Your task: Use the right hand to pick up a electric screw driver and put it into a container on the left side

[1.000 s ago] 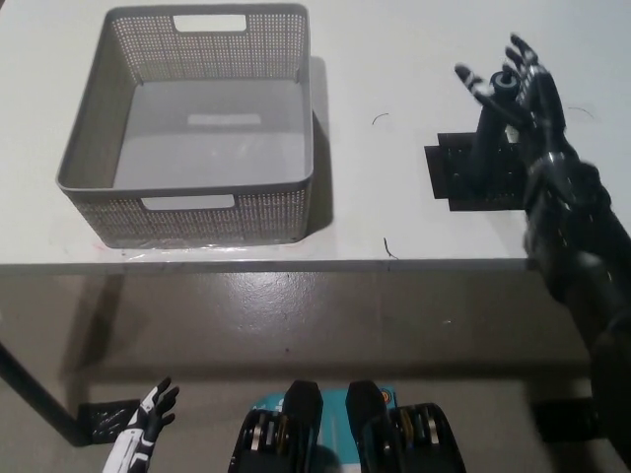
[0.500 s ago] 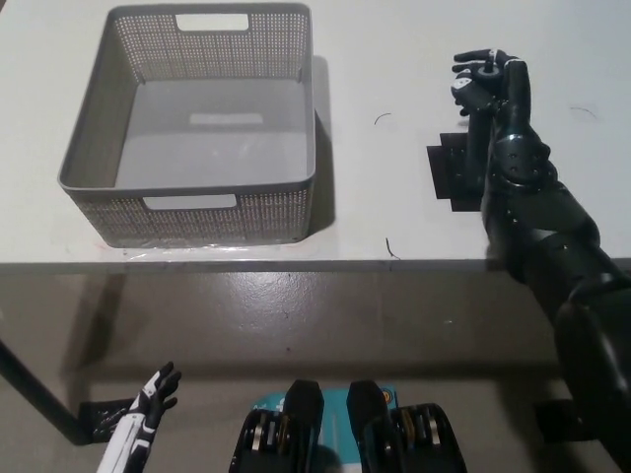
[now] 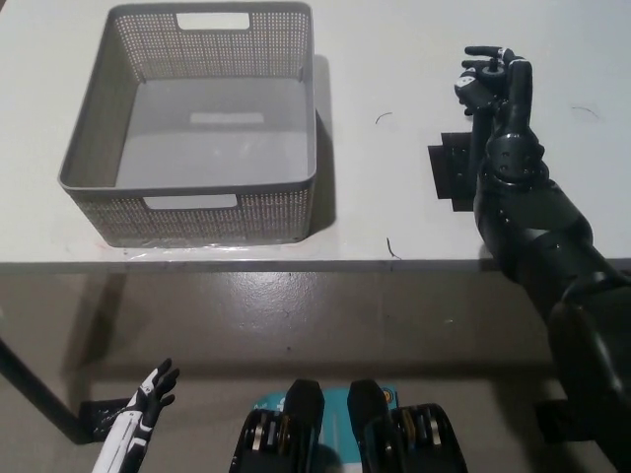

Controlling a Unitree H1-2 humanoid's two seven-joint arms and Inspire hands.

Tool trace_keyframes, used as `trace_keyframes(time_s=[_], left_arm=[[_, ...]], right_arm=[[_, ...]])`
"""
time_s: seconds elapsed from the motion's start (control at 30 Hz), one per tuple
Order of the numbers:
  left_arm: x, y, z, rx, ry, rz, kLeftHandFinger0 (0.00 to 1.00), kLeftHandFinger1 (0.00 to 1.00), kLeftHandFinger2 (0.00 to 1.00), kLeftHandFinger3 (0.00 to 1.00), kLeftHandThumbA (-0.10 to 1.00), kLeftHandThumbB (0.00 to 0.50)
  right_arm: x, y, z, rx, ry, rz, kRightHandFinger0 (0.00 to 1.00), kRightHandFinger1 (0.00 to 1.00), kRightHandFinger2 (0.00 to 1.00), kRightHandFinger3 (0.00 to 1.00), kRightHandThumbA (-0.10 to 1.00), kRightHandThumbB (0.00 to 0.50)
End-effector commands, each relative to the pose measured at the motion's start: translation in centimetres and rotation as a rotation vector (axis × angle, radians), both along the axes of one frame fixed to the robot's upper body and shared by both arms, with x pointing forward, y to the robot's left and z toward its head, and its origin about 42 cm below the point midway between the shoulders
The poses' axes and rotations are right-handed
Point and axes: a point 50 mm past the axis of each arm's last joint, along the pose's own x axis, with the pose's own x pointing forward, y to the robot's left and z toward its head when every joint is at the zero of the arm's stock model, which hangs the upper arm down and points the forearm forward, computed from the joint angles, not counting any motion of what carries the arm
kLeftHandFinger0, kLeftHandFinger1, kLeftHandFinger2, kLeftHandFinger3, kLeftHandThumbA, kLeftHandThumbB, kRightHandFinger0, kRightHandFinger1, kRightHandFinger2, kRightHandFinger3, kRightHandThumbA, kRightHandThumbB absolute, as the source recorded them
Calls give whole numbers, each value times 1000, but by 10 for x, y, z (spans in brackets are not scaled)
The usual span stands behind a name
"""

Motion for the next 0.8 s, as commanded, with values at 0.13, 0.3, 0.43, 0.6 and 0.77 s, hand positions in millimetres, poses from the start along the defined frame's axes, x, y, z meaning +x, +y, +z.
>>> trace_keyframes(time_s=[0.13,0.3,0.43,0.6,0.77], left_arm=[[3,6,8,-11,-42,3,1000,1000,1000,1000,1000,155],[0,5,6,-16,-41,5,1000,1000,1000,1000,1000,154],[-1,5,6,-13,-41,8,1000,1000,1000,1000,1000,161],[-2,6,7,-5,-36,9,1000,1000,1000,1000,1000,161],[-4,6,8,-8,-31,8,1000,1000,1000,1000,1000,164]], right_arm=[[15,15,74,-9,-191,-24,0,147,584,611,-100,147],[18,33,117,-23,-297,9,0,151,607,660,-100,155],[17,49,146,-21,-376,41,0,148,590,649,-100,146],[13,76,178,-4,-450,84,0,125,561,631,-100,139],[9,94,191,-8,-470,112,0,43,481,618,-100,139]])
